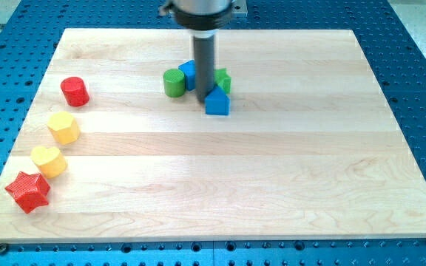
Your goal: Separate the green circle from the blue cube
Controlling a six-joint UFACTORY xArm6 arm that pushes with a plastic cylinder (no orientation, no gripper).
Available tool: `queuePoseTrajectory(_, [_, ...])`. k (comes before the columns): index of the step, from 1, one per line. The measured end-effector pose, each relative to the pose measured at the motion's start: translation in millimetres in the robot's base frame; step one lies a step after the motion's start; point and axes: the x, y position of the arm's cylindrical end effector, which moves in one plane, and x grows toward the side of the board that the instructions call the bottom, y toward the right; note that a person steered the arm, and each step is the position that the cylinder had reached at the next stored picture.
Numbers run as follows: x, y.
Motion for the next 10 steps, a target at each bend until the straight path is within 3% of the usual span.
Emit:
queuePoseTrajectory(3, [-47.2, 24.8])
queuePoseTrajectory(5, [-24.1, -66.8])
queuePoseTrajectory(8, [-40.8, -72.2])
queuePoseTrajectory(9, [9.1, -67.2])
queuePoseTrajectory(10, [15.4, -93.1])
